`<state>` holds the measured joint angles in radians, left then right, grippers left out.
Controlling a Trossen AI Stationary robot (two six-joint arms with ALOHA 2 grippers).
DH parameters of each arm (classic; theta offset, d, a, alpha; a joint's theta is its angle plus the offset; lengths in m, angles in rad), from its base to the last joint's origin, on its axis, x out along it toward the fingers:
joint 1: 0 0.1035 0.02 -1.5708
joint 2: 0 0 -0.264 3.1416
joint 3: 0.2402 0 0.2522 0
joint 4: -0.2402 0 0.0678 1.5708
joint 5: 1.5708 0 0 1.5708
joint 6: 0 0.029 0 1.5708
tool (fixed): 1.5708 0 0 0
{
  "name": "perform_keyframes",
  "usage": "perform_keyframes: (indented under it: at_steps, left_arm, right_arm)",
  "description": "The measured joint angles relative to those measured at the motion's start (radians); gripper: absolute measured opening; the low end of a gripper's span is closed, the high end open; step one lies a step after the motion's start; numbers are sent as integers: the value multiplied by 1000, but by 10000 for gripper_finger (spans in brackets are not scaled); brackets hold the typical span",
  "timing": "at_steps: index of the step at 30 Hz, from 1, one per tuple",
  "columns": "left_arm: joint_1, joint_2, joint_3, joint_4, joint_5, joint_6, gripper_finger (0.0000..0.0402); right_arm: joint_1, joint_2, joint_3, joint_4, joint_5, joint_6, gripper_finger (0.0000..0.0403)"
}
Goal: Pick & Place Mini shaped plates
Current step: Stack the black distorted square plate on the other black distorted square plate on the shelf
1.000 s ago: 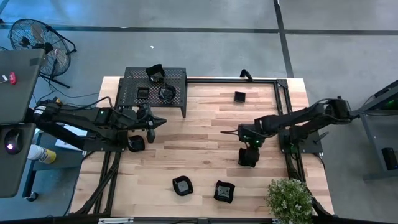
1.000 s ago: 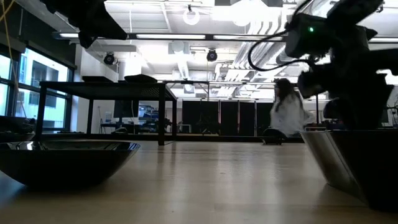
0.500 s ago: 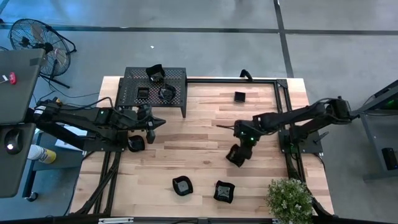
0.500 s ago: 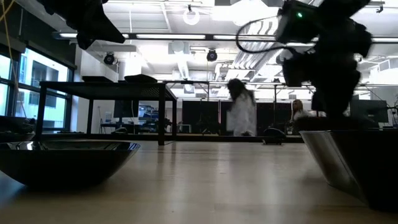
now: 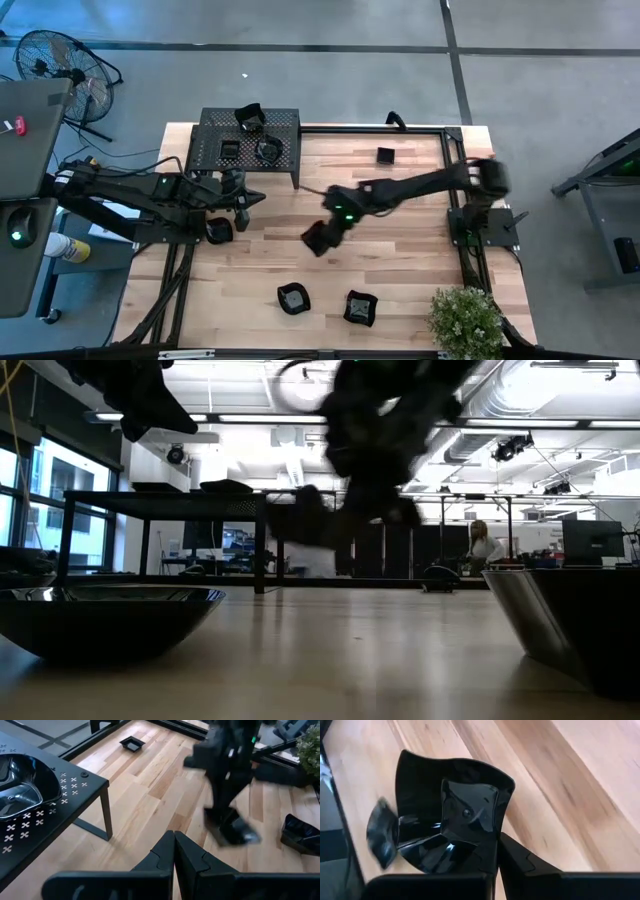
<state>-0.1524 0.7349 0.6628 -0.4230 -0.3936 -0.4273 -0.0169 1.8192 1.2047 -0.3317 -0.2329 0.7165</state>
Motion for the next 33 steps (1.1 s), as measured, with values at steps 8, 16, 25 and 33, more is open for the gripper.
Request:
perform_keyframes:
  at_steps: [8,16,25,33]
  left_arm:
    - [0,0,0,-18,35,-27,1]
    - [0,0,0,-96,38,-121,1]
    - [1,31,0,-156,43,-309,1]
    - [1,248,0,-140,105,-366,6]
  right_arm:
    - [-42,305,315,-2,-36,-81,8]
    - [-49,374,428,0,-61,-95,50]
    - [-76,200,409,-119,-13,-280,97]
    - [-96,-68,-9,226,21,-307,8]
